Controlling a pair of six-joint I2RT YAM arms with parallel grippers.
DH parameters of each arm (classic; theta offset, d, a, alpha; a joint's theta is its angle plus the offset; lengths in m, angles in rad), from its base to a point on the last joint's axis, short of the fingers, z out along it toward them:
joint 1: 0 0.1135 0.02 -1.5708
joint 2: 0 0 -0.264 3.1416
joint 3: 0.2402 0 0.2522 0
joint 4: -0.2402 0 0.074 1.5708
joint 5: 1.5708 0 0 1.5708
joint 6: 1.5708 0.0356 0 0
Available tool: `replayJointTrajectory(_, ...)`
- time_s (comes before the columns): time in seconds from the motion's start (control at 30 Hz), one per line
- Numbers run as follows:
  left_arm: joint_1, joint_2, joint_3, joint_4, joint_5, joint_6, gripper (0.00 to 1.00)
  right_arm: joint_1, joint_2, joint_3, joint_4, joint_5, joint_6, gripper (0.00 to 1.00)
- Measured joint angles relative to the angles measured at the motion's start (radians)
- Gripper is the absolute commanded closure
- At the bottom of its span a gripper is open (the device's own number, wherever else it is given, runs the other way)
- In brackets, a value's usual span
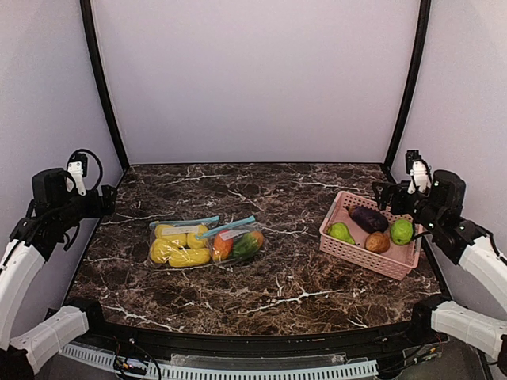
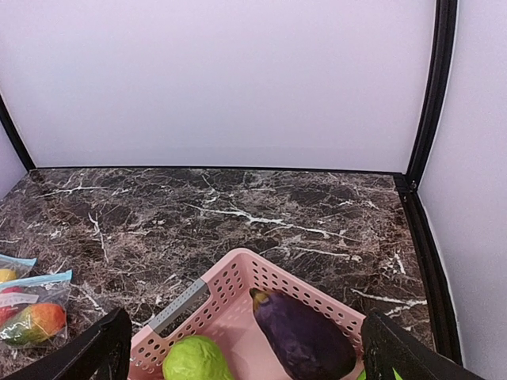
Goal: Place the food in the zip-top bag and seal the zipper
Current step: Reset both arms
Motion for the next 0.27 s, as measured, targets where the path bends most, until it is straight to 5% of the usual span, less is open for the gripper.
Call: replayJointTrajectory(0.27,0.0,-0.003,0.0,-0.001,0.0,0.016,0.01,0.0,-0.01,0.0,0.015,0.006,-0.011,0.01)
